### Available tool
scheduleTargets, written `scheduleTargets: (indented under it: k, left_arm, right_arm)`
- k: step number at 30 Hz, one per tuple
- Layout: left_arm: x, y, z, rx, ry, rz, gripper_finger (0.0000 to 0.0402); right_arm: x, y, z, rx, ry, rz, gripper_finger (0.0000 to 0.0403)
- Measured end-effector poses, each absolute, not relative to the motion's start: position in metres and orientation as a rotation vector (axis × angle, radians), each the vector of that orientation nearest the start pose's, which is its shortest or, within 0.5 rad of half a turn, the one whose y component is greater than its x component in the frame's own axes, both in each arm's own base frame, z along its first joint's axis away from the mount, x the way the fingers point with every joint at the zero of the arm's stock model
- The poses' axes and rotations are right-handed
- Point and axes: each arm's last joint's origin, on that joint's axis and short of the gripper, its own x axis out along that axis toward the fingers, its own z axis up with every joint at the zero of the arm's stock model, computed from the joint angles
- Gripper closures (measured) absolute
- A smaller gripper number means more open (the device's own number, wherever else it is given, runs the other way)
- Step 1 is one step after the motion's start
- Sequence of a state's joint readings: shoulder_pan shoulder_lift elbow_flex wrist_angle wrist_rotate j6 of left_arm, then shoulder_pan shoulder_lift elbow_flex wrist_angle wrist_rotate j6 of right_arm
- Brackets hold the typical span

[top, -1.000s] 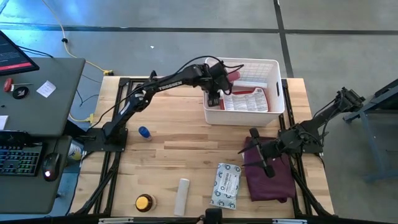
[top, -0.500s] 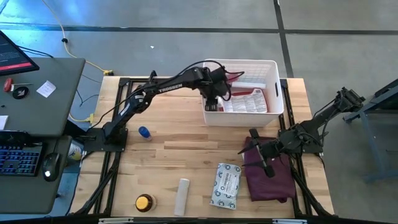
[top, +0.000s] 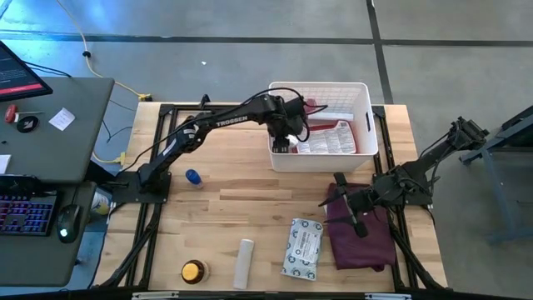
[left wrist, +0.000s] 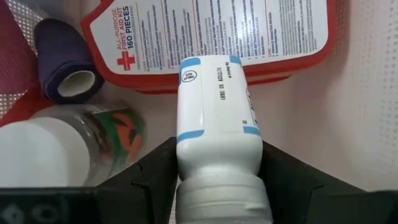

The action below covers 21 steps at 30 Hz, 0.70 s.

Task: Pick & place medical supplies in basket/bin
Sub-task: Put the white medicine bottle into the white container

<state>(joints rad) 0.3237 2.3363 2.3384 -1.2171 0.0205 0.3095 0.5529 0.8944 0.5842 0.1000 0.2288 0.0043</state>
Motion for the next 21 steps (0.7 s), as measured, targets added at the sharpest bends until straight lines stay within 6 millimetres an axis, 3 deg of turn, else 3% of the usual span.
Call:
scheduleTargets:
  k: [11,21]
  left_arm:
    - [0.448,0.148,0.285,0.091,1.208,0.108,0.0158]
    - [0.444,0.144,0.282,0.099,1.267,0.083,0.0254]
  right_arm:
    - [0.174,0.099,0.271,-0.081,0.207,0.322,0.0192]
    - [0.174,0.099,0.271,-0.084,0.207,0.322,0.0192]
